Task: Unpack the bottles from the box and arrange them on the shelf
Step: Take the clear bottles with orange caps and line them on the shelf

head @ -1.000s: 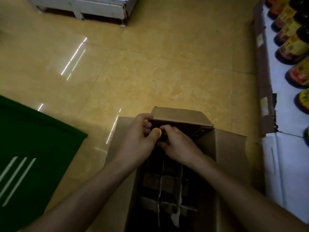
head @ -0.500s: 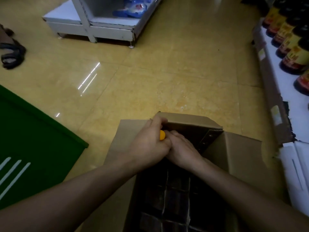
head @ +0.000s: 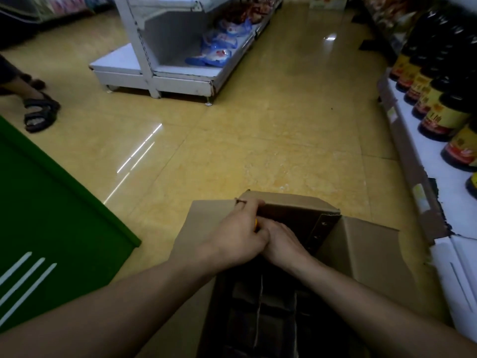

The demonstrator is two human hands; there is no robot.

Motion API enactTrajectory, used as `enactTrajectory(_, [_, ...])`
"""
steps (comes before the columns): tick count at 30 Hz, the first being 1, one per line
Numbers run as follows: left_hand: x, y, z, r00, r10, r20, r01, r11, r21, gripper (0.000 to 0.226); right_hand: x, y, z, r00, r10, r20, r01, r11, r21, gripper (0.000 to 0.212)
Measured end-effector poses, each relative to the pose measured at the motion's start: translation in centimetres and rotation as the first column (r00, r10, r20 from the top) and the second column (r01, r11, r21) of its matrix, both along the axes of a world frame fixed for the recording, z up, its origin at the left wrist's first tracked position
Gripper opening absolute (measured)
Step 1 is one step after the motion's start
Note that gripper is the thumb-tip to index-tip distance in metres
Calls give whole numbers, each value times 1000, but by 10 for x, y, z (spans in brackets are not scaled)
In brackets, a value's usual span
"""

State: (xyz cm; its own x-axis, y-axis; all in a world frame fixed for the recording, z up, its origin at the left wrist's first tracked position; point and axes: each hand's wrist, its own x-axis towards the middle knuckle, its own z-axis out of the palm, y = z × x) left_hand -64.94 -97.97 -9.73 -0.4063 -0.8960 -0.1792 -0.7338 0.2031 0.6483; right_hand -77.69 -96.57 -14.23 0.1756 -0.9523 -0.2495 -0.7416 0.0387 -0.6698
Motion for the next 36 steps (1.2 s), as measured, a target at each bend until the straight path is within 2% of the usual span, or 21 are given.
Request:
enactTrajectory(7, [7,-3,4,999,-40,6,40,996,75,70,-3,-2,0,998,-46,38,44,996,74,23])
enactTrajectory(12, [16,-5,5,998,-28,-62,33,995,92,72,-9,-3,17,992,-81,93,76,996,56,15])
enactTrajectory(28, [26,0,22,932,41,-360,46,972,232,82,-26,-12,113,986,-82,142,110,973,-203,27])
enactTrajectory(31, [30,-1,24,920,76,-384,32,963,268,81,-27,-12,121,972,-85,219,135,966,-222,27])
enactTrajectory(36, [35,-2,24,898,92,-430,63,941,334,68,-25,-7,129,884,-20,467,160,951,-263,34])
